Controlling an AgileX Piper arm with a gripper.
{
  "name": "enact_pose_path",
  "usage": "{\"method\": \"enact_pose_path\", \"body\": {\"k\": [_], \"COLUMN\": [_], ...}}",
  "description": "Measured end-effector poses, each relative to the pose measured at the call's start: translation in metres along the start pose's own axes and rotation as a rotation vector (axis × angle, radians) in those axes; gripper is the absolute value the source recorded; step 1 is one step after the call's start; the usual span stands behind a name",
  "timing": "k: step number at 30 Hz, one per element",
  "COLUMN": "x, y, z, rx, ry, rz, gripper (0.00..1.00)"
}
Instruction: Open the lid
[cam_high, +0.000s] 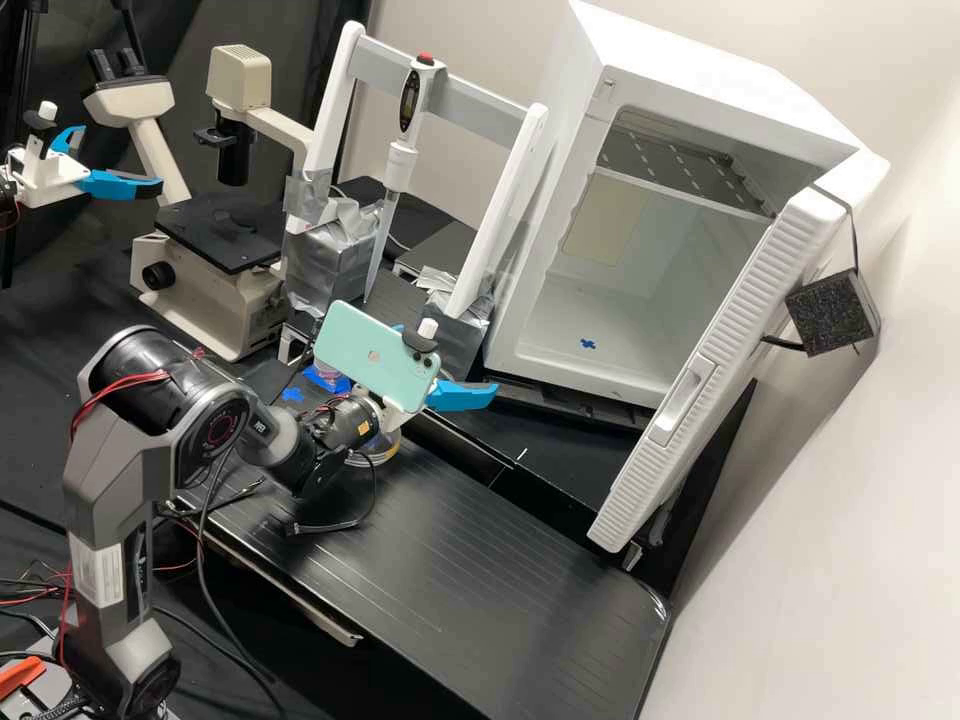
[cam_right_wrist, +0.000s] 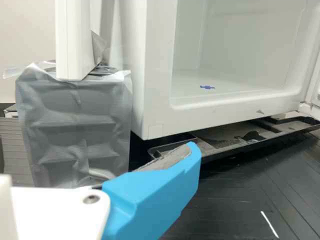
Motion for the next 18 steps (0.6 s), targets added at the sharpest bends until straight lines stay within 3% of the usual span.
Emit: {"method": "enact_pose_path", "body": {"k": [10,12,18], "x": [-0.003,-0.01,-0.051], "y": [0.0,0.001,0.013], "z": [0.001,0.004,0.008], "rx": [-0.001,-0.011,0.013], "ry": [-0.001,-0.002,0.043], "rz": [0.002,-0.009,0.032], "gripper": [1.0,1.0,1.0]}}
